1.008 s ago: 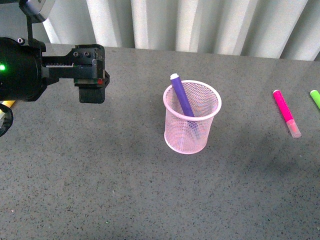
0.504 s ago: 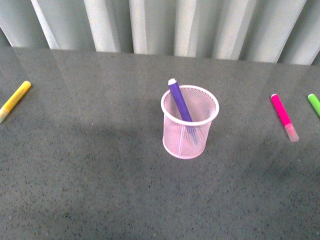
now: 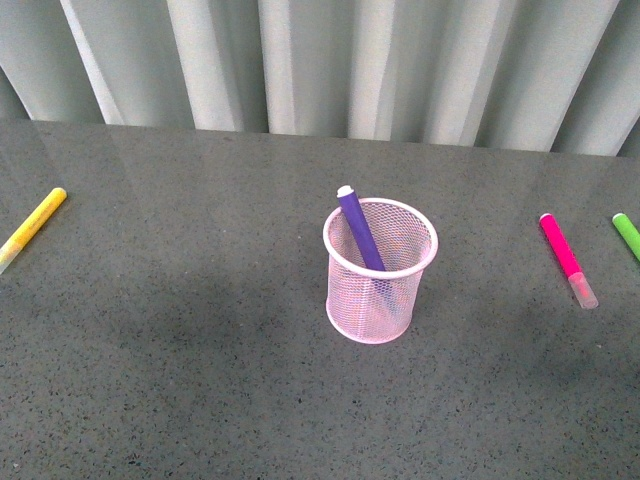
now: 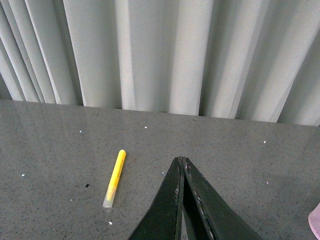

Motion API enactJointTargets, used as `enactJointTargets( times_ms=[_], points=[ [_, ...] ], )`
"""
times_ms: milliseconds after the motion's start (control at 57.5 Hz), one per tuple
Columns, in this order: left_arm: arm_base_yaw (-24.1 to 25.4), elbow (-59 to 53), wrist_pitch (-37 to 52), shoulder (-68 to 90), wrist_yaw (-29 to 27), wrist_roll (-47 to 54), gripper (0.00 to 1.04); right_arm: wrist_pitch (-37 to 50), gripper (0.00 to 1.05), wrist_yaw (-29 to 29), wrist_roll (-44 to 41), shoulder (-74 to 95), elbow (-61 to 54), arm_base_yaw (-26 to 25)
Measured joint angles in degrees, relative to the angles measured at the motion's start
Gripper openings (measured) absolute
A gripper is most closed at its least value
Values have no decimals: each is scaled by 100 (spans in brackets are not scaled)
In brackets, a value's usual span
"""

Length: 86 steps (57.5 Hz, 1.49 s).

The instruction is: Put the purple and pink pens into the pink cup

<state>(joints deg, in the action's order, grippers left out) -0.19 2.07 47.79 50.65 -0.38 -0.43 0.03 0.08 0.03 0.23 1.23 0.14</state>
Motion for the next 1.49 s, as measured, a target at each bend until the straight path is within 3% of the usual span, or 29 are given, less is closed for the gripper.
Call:
enactJointTargets(
  times_ms=[869, 1338, 1442, 1494],
  points=[
    [7, -162, -2914, -3217, 37, 0, 4, 0, 98, 0, 0, 0, 0, 0],
    [7, -162, -3759, -4068, 37, 0, 4, 0, 98, 0, 0, 0, 0, 0],
    [7, -157, -4723, -4865, 37, 2, 4, 0, 98, 2, 0, 0, 0, 0],
    [7, -157, -4743, -5018, 39, 2, 4, 0, 98, 0, 0, 2, 0, 0]
  ],
)
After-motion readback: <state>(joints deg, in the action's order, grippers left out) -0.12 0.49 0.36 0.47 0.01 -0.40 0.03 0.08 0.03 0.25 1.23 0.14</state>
